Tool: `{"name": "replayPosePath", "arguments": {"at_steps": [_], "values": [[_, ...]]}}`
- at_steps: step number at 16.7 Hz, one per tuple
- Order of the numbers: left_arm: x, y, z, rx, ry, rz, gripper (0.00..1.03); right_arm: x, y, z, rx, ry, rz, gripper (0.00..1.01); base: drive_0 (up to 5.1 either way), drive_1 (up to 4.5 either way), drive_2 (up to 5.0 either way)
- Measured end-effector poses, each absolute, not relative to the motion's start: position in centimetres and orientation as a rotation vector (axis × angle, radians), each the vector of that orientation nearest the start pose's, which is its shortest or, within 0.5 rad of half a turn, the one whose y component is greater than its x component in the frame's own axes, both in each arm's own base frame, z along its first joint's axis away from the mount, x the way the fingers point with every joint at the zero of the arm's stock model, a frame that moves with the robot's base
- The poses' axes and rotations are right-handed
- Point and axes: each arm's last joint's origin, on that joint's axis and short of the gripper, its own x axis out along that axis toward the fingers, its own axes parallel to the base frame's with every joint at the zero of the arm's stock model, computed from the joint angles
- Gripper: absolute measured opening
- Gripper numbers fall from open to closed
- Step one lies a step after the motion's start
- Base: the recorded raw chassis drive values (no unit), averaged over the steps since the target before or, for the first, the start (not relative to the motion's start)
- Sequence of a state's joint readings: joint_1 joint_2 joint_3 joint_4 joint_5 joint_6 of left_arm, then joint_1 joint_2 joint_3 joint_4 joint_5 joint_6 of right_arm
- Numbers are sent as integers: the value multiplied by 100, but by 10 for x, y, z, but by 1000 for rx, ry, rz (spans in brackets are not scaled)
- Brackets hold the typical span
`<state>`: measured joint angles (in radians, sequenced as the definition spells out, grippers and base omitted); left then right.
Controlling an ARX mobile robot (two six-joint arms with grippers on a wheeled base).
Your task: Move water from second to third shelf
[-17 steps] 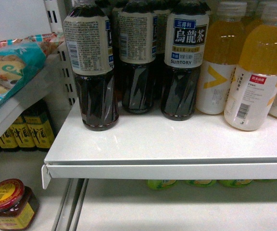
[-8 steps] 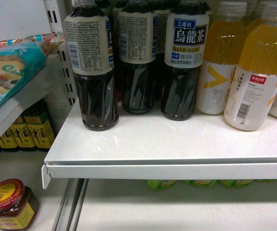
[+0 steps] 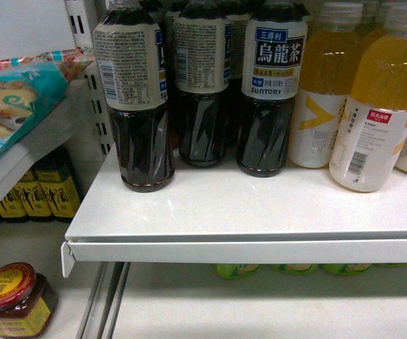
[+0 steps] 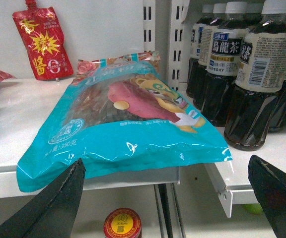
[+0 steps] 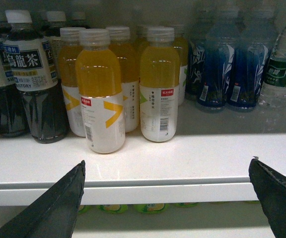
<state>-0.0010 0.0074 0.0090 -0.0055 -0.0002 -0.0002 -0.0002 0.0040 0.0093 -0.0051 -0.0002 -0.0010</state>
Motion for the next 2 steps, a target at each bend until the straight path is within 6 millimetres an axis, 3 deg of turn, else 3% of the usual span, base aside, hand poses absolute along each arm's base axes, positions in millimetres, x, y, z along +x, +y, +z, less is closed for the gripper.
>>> {"name": "replayPosePath", "arguments": {"at_steps": [2], "values": [[98,0,165,0,4,-1,98,97,0,166,-1,0,0,98,0,0,0]]}}
